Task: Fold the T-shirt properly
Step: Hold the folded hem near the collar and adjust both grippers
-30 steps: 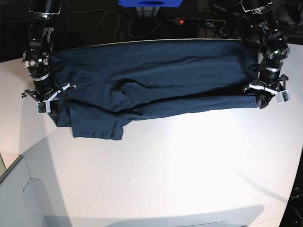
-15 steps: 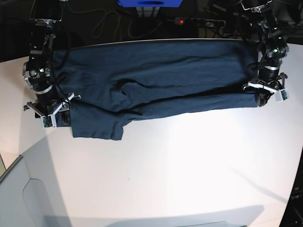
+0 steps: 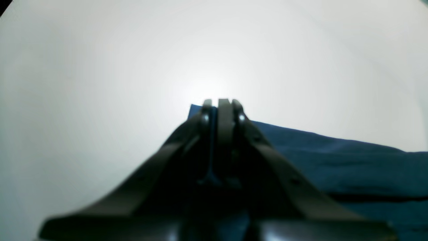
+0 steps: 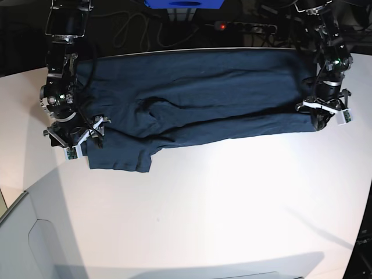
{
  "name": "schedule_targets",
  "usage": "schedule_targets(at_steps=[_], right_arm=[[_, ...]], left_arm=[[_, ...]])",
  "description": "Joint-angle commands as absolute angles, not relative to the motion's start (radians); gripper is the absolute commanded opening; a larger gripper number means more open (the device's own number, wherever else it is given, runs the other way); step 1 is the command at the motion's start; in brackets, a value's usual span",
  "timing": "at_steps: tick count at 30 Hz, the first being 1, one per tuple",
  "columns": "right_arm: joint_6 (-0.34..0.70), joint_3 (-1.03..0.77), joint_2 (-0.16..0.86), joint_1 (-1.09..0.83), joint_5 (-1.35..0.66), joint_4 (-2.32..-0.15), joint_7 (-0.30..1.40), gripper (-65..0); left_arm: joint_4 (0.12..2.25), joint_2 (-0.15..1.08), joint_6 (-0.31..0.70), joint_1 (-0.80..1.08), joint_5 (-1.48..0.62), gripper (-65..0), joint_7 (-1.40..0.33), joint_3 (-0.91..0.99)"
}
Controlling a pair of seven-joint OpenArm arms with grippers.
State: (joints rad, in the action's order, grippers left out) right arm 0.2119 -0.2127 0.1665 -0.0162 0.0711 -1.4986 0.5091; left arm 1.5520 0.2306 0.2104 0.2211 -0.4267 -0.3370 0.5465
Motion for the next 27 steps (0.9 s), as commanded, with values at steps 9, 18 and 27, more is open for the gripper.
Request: schedule_targets(at_steps=[9, 18, 27], right_arm=[[0.22, -0.203, 0.176, 0.002, 0.062, -1.481, 0.476, -26.4], [0.367, -0.199, 0.157, -0.019, 0.062, -1.484, 0.475, -44.6], [0.367, -0.2, 0.16, -0.019, 0.062, -1.5, 0.475, -64.5]], left_arm=[[1.567, 0.245, 0.209, 0.229, -0.438, -65.0, -0.311, 0.553], [1.567, 0.245, 0.208, 0.229, -0.438, -65.0, -0.311, 0.553], [1.567, 0.245, 0.208, 0.229, -0.438, -65.0, -0.311, 0.553]])
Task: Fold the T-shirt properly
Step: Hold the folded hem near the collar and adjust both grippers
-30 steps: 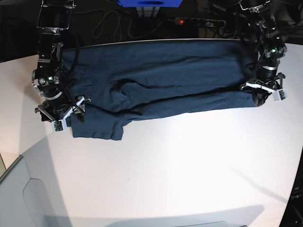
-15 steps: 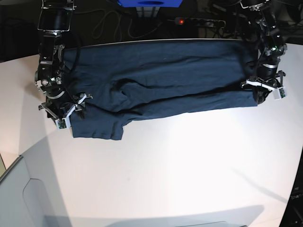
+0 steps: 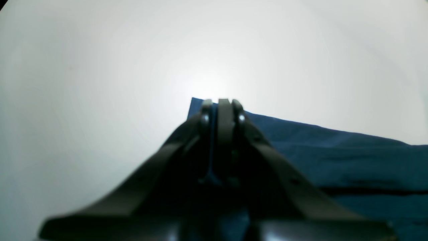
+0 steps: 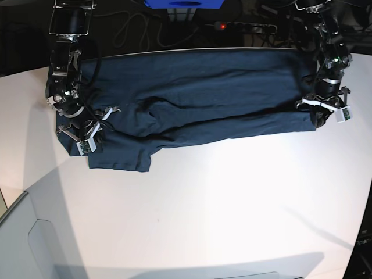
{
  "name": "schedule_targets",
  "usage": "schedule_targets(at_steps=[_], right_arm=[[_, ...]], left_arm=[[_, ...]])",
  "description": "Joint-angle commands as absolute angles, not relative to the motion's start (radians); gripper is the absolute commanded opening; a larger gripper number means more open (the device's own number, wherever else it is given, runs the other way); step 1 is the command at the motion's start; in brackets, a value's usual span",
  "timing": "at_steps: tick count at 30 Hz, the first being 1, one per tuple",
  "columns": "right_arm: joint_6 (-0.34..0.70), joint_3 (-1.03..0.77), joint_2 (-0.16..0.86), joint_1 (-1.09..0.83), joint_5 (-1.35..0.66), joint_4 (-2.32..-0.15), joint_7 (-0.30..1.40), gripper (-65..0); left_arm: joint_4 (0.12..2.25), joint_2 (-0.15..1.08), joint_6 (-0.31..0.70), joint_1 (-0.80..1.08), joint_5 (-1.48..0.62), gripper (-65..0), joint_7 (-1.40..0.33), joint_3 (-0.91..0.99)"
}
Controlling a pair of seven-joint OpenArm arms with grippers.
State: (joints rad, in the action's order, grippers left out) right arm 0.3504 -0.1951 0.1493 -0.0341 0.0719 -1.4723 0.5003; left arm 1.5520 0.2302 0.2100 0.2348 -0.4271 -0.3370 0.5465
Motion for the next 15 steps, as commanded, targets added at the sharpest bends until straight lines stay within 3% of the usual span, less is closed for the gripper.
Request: schedule_targets(at_steps=[1, 15], right_arm=[[0.367, -0.2, 0.16, -0.022, 0.062, -1.512, 0.475, -64.8], [0.367, -0.216, 0.162, -0.136, 0.065, -1.811, 0.475, -64.9]], left_arm=[[1.567, 0.245, 0.208, 0.229, -0.438, -65.0, -0.311, 0.555], [1.578, 0.248, 0.208, 0.226, -0.44, -65.0, -0.311, 0.559]])
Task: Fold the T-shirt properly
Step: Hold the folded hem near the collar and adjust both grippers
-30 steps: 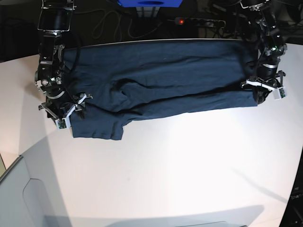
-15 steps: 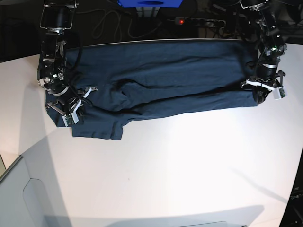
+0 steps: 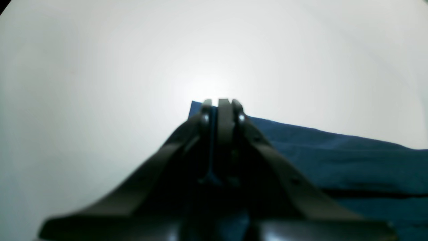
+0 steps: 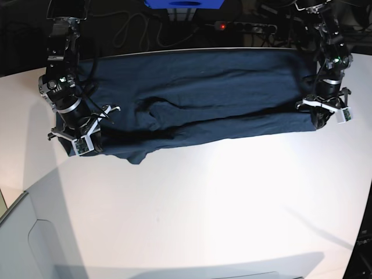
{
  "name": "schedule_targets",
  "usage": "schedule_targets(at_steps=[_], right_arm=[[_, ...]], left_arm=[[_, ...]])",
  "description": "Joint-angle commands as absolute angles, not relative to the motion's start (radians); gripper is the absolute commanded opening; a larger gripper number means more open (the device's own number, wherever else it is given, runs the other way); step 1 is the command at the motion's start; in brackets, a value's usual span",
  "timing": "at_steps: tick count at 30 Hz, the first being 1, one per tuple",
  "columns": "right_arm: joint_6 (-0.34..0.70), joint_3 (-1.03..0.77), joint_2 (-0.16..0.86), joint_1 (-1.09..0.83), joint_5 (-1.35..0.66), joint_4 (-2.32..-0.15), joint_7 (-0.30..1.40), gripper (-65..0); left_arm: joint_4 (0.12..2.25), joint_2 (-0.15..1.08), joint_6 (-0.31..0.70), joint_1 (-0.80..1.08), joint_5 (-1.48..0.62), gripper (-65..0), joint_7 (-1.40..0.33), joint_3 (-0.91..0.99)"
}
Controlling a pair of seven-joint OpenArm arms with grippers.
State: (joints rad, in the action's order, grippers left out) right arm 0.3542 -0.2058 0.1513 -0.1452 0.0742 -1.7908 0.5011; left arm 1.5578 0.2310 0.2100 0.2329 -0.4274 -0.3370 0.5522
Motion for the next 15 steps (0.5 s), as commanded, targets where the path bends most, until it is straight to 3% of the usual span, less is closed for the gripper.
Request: schedule_targets(at_steps=[1, 11, 15], right_arm=[[0.367, -0.229, 0.162, -0.139, 0.065, -1.816, 0.475, -64.9], [0.369, -0.303, 0.179, -0.185, 0.065, -1.814, 0.475, -64.9], [0.369, -0.309, 0.177, -0.209, 0.065, -1.816, 0.473, -64.9]], left_arm=[[1.578, 0.249, 0.208, 0.226, -0.44, -65.0, -0.311, 0.559], [1.707, 0.248, 0.208, 0.231, -0.435, -65.0, -0.317, 0.559], [1.745, 0.248, 0.209, 0.223, -0.44, -65.0, -0.409, 0.578]])
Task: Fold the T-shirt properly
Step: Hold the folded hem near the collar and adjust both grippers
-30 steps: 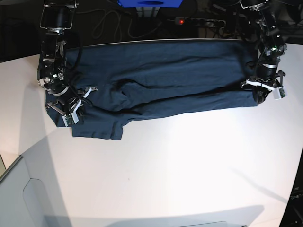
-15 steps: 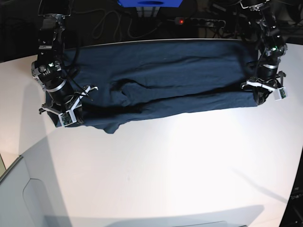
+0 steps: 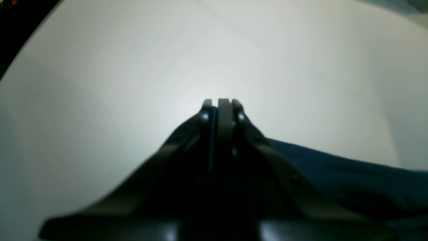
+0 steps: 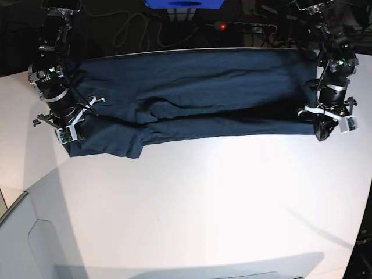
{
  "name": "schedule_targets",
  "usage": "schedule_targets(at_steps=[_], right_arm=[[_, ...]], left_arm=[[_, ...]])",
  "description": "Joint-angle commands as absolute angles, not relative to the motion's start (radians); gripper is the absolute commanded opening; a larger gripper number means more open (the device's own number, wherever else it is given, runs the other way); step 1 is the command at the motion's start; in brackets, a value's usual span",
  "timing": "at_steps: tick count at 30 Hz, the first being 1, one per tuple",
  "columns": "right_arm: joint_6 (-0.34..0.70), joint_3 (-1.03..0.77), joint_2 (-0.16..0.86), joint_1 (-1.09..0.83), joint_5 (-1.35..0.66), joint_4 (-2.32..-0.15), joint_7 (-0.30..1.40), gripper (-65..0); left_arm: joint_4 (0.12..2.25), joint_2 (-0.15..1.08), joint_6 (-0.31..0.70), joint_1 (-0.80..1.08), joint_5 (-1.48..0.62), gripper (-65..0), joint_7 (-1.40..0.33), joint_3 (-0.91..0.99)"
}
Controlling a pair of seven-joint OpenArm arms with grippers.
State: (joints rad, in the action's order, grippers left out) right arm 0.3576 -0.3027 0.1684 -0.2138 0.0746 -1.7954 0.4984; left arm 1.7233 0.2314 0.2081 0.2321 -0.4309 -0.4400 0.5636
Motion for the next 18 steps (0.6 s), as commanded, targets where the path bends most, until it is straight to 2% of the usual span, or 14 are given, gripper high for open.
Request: schedule_targets(at_steps=[1, 12, 14, 18], right_arm=[[0.369, -0.309, 0.177, -0.219, 0.065, -1.817, 0.473, -64.9], [0.369, -0.302, 0.177, -0.246, 0.065, -1.822, 0.484, -64.1], [0.369, -0.302, 0.177, -0.242, 0.065, -1.821, 0.484, -59.1], [0.369, -0.302, 0.176, -0.219, 0.065, -1.794, 0.486, -40.4]], left_arm=[[1.75, 0.246, 0.211, 0.222, -0.44, -65.0, -0.424, 0.595], [1.721, 0.217, 0.213, 0.226, -0.435, -65.0, -0.44, 0.605], [1.716, 0.216, 0.213, 0.226, -0.435, -65.0, -0.44, 0.604], [1.716, 0.209, 0.213, 0.229, -0.435, -65.0, -0.44, 0.602]])
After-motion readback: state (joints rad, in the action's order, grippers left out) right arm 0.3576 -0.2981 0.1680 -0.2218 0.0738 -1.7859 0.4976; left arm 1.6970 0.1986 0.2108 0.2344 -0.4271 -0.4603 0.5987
